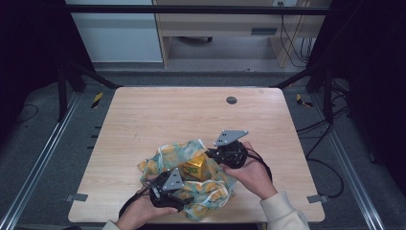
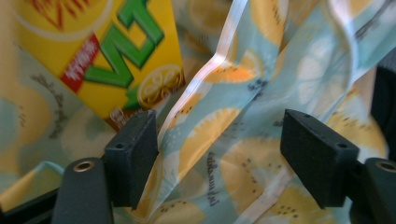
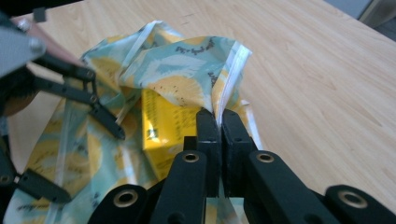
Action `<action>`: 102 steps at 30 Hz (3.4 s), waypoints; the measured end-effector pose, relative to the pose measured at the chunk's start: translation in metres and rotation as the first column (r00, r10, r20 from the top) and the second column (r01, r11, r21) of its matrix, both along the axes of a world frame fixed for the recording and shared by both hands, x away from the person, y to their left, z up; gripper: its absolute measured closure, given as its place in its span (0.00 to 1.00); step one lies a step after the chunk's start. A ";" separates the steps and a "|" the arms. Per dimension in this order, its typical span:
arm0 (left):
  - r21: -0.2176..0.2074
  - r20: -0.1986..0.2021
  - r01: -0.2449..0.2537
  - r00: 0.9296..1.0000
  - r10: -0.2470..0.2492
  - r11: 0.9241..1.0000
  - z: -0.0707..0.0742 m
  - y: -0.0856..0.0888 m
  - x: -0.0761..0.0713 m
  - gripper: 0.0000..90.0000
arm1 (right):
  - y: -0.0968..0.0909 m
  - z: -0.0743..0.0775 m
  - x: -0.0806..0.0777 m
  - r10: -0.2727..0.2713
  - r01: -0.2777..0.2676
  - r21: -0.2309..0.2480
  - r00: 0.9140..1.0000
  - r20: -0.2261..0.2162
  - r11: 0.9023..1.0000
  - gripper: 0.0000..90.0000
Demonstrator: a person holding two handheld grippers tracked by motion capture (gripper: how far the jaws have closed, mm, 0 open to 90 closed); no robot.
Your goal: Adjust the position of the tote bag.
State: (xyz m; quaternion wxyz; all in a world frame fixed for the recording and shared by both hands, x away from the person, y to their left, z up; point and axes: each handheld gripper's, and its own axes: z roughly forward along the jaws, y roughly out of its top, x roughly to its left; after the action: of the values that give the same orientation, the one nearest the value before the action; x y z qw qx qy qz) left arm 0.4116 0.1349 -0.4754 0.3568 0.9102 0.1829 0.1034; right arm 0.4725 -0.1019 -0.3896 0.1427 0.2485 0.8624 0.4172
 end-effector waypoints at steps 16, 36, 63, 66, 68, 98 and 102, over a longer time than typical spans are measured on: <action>0.099 -0.027 0.046 0.999 -0.044 0.994 -0.011 0.000 -0.004 0.78 | 0.006 -0.032 0.066 -0.094 0.094 0.005 0.993 -0.066 0.996 0.99; 0.103 0.027 -0.010 1.000 0.007 0.995 0.004 0.002 -0.011 1.00 | -0.036 -0.063 0.100 -0.266 0.265 -0.024 0.957 -0.117 0.964 1.00; 0.147 0.023 -0.002 1.000 -0.002 0.989 -0.004 -0.003 -0.017 1.00 | -0.054 -0.087 0.116 -0.354 0.334 -0.140 0.924 -0.148 0.932 1.00; 0.150 0.017 -0.006 1.000 0.004 0.989 -0.004 -0.002 -0.015 1.00 | -0.053 -0.090 0.116 -0.354 0.331 -0.164 0.924 -0.143 0.929 1.00; 0.153 0.014 -0.007 1.000 0.005 0.988 -0.005 -0.001 -0.015 1.00 | -0.053 -0.090 0.117 -0.361 0.335 -0.176 0.922 -0.143 0.926 1.00; -0.201 0.218 -0.214 0.942 0.257 0.956 0.067 0.024 -0.015 0.40 | -0.061 -0.017 0.028 -0.311 0.311 0.028 0.950 0.018 0.950 0.30; -0.188 0.253 -0.265 0.917 0.307 0.946 0.077 0.030 -0.002 0.37 | -0.058 -0.019 0.010 -0.272 0.271 0.041 0.962 0.015 0.962 0.29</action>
State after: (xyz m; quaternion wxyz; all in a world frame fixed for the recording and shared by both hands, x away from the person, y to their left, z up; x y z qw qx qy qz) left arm 0.4091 0.1648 -0.3987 0.4274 0.8204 0.2693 0.2677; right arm 0.4828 -0.1596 -0.4090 0.2023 0.3628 0.8105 0.4129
